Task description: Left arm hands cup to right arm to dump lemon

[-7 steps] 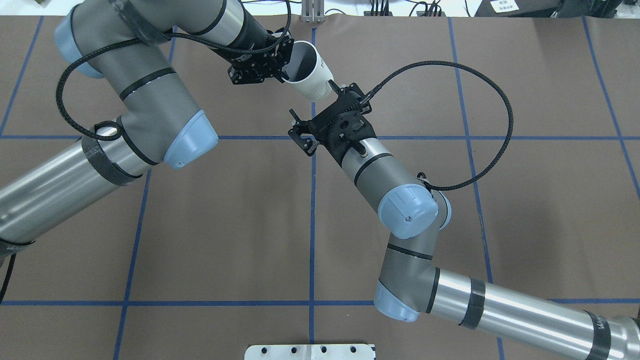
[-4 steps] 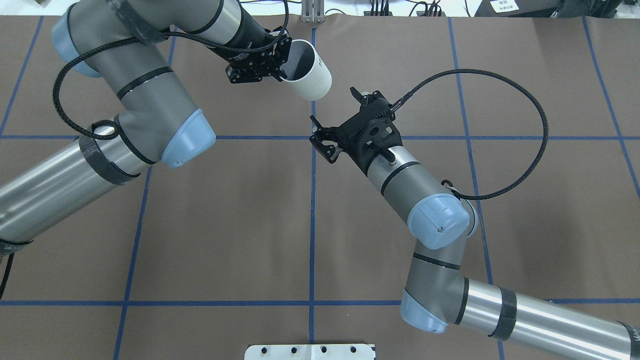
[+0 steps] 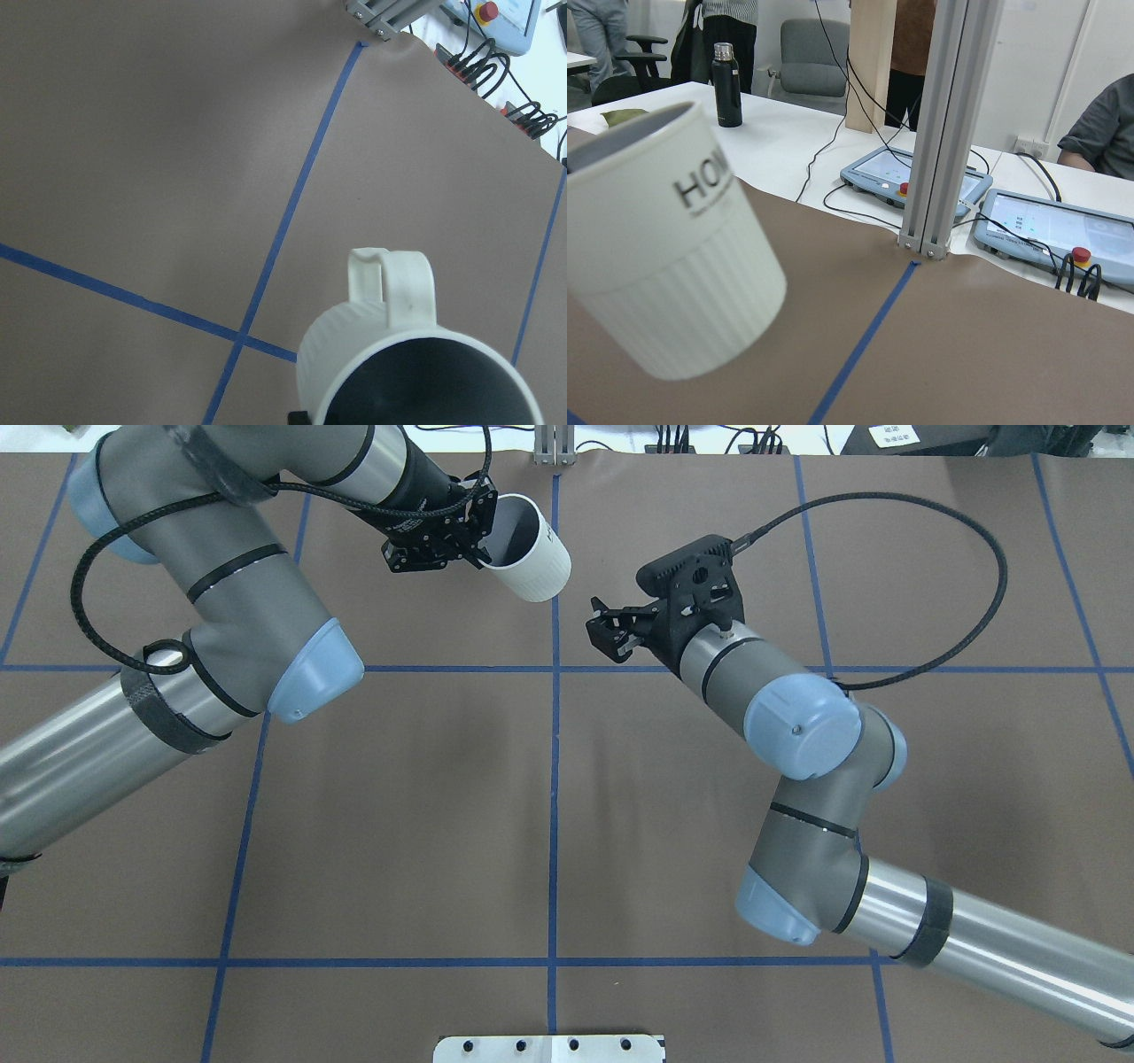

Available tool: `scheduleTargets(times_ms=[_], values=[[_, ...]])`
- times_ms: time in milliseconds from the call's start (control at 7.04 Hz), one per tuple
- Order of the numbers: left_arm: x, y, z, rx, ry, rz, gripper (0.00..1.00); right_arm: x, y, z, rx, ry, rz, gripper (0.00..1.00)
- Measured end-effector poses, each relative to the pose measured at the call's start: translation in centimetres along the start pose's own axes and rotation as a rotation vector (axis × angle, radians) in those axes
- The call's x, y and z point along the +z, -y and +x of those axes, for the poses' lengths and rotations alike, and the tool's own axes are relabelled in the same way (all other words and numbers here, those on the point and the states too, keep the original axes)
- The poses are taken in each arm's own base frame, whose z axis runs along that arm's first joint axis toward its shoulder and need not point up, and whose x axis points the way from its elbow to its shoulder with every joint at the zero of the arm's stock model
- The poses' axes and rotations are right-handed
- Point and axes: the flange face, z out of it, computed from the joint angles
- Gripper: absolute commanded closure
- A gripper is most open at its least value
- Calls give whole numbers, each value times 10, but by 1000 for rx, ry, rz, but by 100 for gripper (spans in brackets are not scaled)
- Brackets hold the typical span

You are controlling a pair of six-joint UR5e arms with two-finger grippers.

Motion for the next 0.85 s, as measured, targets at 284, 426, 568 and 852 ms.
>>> scheduleTargets(times_ms=[284,426,568,852], values=[[-1,3,-6,-5,5,5,100,-16,46,35,56,7,-177,0],[-1,7,-12,-2,11,9,100,-28,69,60,88,-7,-299,0],[1,11,-20,17,26,12,100,-41,89,92,136,-13,-429,0],[-1,16,-45,97,107,13,100,-58,107,154,189,-43,-607,0]])
